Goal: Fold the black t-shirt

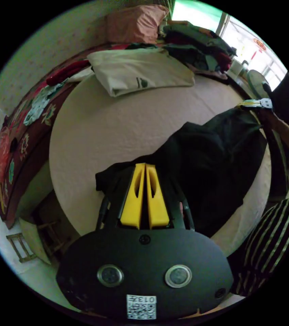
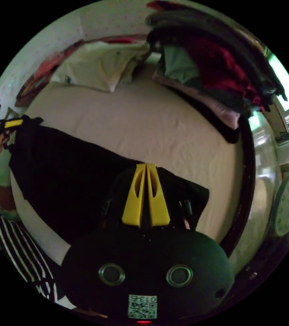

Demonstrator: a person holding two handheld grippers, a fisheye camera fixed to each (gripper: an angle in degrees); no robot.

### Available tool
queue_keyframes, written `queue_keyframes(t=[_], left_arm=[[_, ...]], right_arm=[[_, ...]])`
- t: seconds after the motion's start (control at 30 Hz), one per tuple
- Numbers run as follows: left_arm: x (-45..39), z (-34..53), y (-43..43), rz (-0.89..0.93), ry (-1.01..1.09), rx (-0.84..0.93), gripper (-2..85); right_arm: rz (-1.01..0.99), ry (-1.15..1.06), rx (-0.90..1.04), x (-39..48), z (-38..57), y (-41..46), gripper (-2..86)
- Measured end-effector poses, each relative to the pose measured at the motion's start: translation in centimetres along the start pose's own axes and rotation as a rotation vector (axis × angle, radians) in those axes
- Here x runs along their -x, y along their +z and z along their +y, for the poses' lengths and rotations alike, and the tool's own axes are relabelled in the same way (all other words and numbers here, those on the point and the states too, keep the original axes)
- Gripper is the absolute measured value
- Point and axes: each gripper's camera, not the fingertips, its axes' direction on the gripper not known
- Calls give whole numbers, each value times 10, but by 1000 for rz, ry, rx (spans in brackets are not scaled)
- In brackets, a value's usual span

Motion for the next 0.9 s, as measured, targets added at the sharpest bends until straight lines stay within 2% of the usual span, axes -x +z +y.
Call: queue_keyframes(t=[0.03,0.1,0.13,0.17,0.2,0.27,0.33,0.37,0.43,0.5,0.57,0.7,0.77,0.83,0.9], left_arm=[[2,-1,4,-3,13,14,-3],[16,1,2,30,-61,-14,-2],[19,2,-1,11,-86,-24,-1],[23,9,-8,-44,-100,-58,0],[29,17,-16,-58,-103,-89,2],[41,29,-22,-55,-124,-109,7],[55,38,-24,-24,-144,-101,19],[63,41,-23,-9,-160,-100,32],[76,43,-22,-26,-231,-87,128],[84,43,-19,-79,-306,-81,153],[85,40,-11,-10,-268,-45,134],[75,36,-4,-59,-162,38,60],[76,38,-17,-84,-179,-24,53],[94,54,-23,13,-326,-114,53],[125,81,3,253,-559,-117,59]], right_arm=[[-2,-24,-33,0,-2,4,5],[171,88,45,-14,-4,9,8],[163,143,37,-25,-1,4,10],[74,164,-94,-35,8,-8,14],[62,182,-126,-40,13,-13,18],[105,280,-115,-63,28,-16,53],[43,334,-133,-80,39,-11,78],[-9,363,-117,-90,43,-3,89],[-44,400,-81,-97,44,10,100],[-69,404,-54,-98,42,24,98],[-45,379,-78,-91,36,27,73],[39,289,-29,-72,23,29,35],[65,286,-50,-69,20,26,29],[-7,369,-77,-78,26,31,30],[-80,442,-121,-83,32,40,37]])
